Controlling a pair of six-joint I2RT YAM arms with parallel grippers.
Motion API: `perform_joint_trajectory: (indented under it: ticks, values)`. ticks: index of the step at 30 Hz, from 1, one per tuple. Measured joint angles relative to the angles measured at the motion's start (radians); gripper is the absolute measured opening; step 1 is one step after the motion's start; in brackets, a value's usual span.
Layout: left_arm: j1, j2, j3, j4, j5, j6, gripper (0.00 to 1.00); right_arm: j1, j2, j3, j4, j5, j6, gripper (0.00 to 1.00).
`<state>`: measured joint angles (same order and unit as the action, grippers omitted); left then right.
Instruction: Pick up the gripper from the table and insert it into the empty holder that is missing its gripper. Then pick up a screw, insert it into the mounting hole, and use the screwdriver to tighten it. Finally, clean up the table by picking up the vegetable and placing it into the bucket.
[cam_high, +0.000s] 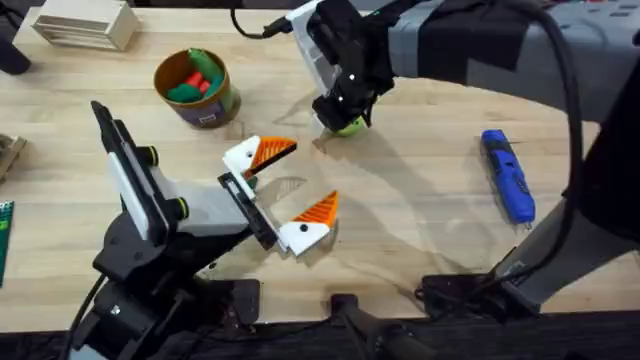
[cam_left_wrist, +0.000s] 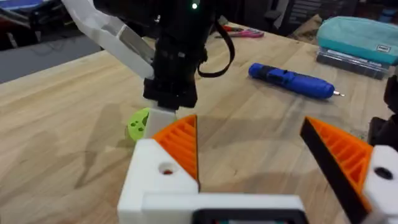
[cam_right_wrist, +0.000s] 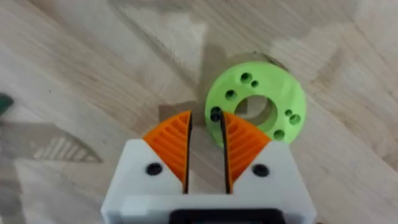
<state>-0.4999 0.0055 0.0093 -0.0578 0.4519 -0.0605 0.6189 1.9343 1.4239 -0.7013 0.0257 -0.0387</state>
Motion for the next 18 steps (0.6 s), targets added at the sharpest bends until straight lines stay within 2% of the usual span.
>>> perform_joint_trajectory:
  ticks: [5,15,17,18]
  values:
    - [0.0,0.0,0.0,0.0,0.0,0.0,0.988,0.0,0.001,0.0,0.007,0.007,0.0,0.228]
    - [0.0,0.0,0.0,0.0,0.0,0.0,0.987,0.0,0.005,0.0,0.042,0.008,0.0,0.19]
    - [0.0,0.0,0.0,0.0,0.0,0.0,0.987,0.0,0.005,0.0,0.042,0.012,-0.002,0.121]
    - [0.0,0.0,0.0,0.0,0.0,0.0,0.987,-0.001,0.005,0.0,0.042,0.018,-0.002,0.032]
